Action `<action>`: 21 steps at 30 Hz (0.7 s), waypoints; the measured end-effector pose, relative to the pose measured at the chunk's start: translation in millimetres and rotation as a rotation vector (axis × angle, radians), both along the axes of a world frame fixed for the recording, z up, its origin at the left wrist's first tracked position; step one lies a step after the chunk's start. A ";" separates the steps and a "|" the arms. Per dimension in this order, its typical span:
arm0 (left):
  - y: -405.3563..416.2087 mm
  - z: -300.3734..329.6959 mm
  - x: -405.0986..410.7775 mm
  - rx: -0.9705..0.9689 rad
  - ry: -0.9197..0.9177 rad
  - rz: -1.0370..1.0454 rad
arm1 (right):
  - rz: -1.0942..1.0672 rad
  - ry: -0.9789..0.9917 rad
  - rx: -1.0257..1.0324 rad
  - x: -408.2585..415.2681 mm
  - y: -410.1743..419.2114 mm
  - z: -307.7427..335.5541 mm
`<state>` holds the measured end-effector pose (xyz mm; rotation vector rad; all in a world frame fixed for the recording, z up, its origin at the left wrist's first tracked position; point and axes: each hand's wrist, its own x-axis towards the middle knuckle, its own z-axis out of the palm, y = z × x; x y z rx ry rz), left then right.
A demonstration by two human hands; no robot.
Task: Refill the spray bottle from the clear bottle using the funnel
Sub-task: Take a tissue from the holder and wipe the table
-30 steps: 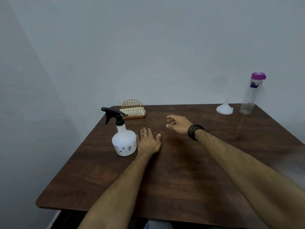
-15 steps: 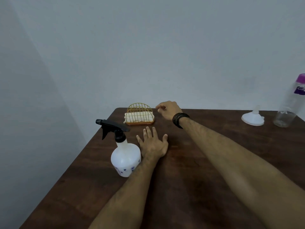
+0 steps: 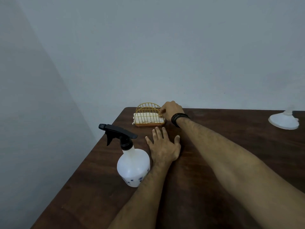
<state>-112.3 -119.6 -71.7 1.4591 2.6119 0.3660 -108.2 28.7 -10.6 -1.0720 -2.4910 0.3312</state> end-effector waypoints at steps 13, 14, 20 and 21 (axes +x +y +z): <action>-2.2 4.2 3.6 -0.003 -0.012 0.024 | 0.097 -0.040 0.191 5.1 -1.8 -0.9; -2.2 4.7 4.2 -0.005 -0.013 0.025 | 0.091 -0.018 0.191 5.8 -1.6 -0.6; -0.8 6.2 5.1 -0.003 -0.016 0.029 | 0.088 -0.048 0.228 9.3 2.9 -3.7; -0.5 6.6 5.3 -0.003 -0.015 0.028 | 0.085 -0.058 0.222 9.9 4.3 -4.5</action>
